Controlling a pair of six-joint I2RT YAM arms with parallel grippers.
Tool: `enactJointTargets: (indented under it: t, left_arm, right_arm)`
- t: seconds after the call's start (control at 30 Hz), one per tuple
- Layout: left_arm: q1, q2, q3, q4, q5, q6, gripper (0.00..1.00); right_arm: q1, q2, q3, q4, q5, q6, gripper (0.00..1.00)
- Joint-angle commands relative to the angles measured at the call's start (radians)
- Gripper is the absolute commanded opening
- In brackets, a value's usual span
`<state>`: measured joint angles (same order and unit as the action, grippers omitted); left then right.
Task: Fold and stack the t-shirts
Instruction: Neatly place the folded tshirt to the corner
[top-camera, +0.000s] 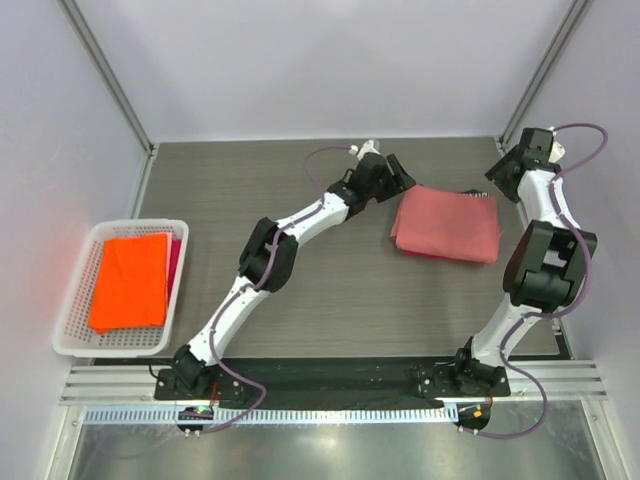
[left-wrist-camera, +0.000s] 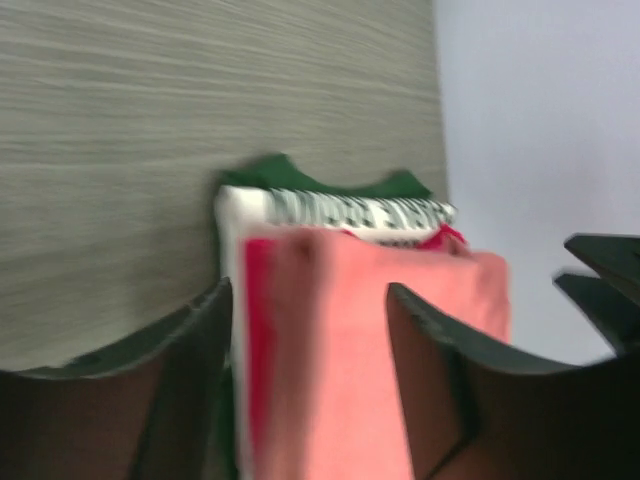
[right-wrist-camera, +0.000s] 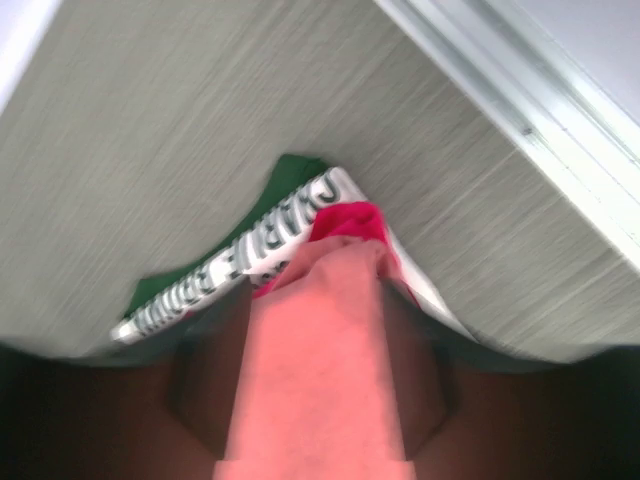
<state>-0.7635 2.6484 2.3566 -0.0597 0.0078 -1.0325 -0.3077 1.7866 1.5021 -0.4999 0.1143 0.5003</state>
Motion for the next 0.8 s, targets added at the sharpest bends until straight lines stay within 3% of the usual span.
enactJointTargets:
  t: [0.0, 0.03, 0.1, 0.2, 0.33, 0.4, 0.53, 0.63, 0.77]
  left_arm:
    - [0.050, -0.054, 0.044, 0.049, 0.015, 0.032, 0.66]
    - [0.055, -0.124, 0.009, 0.025, 0.005, 0.095, 0.68]
    - [0.073, -0.244, -0.201, 0.027, -0.046, 0.147, 0.78]
    - [0.092, -0.483, -0.473, 0.055, -0.086, 0.242, 0.95]
    - [0.168, -0.730, -0.718, 0.003, -0.037, 0.278, 0.96]
    - [0.202, -0.861, -0.819, -0.017, -0.011, 0.258, 0.95]
    - [0.269, -1.048, -1.040, -0.055, 0.026, 0.270, 0.95]
    - [0.300, -1.145, -1.114, -0.109, 0.041, 0.281, 0.95]
    - [0.320, -1.251, -1.216, -0.135, 0.063, 0.285, 0.95]
  right_arm:
    - [0.021, -0.025, 0.049, 0.050, 0.084, 0.009, 0.65]
    - [0.062, -0.048, 0.043, 0.050, 0.126, -0.003, 0.71]
    - [0.105, -0.117, 0.027, 0.041, 0.182, -0.052, 0.72]
    - [0.217, -0.194, 0.007, 0.012, 0.228, -0.117, 0.65]
    - [0.288, -0.224, -0.046, 0.004, -0.045, -0.097, 0.53]
    - [0.361, -0.199, -0.065, 0.001, -0.163, -0.086, 0.38]
    - [0.508, -0.136, -0.066, -0.031, -0.130, -0.082, 0.20]
    - [0.588, -0.063, -0.065, -0.048, -0.071, -0.068, 0.03]
    - [0.668, 0.020, -0.068, -0.051, 0.040, -0.052, 0.01]
